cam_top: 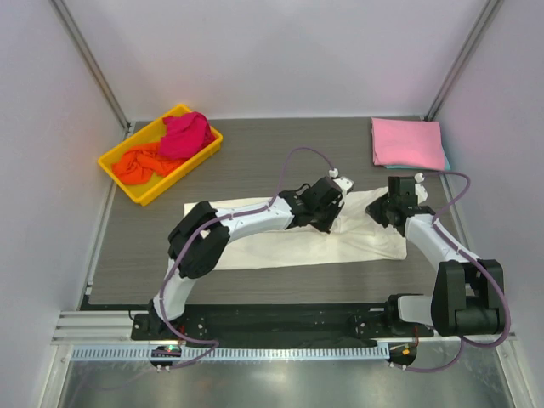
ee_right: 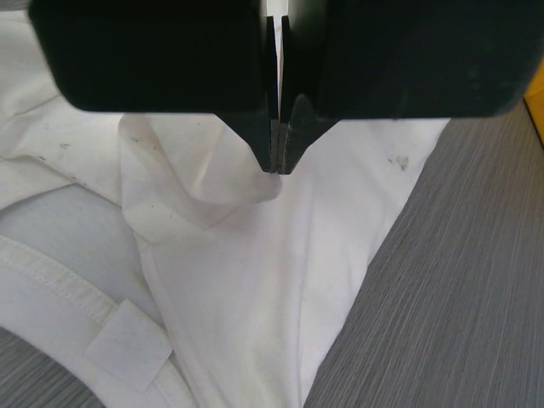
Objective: Fold and stack the t-shirts
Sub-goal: Fold the tshirt
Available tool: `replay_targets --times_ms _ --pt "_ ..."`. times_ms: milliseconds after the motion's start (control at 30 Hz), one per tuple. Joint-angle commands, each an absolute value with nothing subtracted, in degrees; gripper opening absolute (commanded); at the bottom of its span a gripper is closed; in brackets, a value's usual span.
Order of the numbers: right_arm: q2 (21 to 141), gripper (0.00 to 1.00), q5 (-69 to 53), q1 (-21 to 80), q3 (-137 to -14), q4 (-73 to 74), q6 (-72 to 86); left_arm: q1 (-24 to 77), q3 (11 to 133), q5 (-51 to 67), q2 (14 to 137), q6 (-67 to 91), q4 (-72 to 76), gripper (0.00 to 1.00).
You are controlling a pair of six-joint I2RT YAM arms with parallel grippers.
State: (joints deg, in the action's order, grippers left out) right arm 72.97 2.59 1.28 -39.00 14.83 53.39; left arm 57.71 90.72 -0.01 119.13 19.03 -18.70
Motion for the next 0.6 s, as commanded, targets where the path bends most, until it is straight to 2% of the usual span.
replay_targets --times_ms 0,267,400,567 --pt "71.0 0.01 5.1 0.8 -39.8 14.0 52.0 57.0 94.7 -3.0 120.3 17.9 -20.2 0.0" --pt "68.8 0.01 7.8 0.7 -38.9 15.2 51.2 56.0 101.8 -3.8 124.1 14.6 -24.8 0.0" --pt "69.5 0.01 8.0 -1.1 -39.2 15.4 51.0 55.5 103.5 -3.5 124.8 13.7 -26.6 0.05" --pt "69.4 0.01 7.8 -1.5 -39.4 15.9 50.3 55.3 102.9 5.0 123.3 14.1 -27.3 0.02"
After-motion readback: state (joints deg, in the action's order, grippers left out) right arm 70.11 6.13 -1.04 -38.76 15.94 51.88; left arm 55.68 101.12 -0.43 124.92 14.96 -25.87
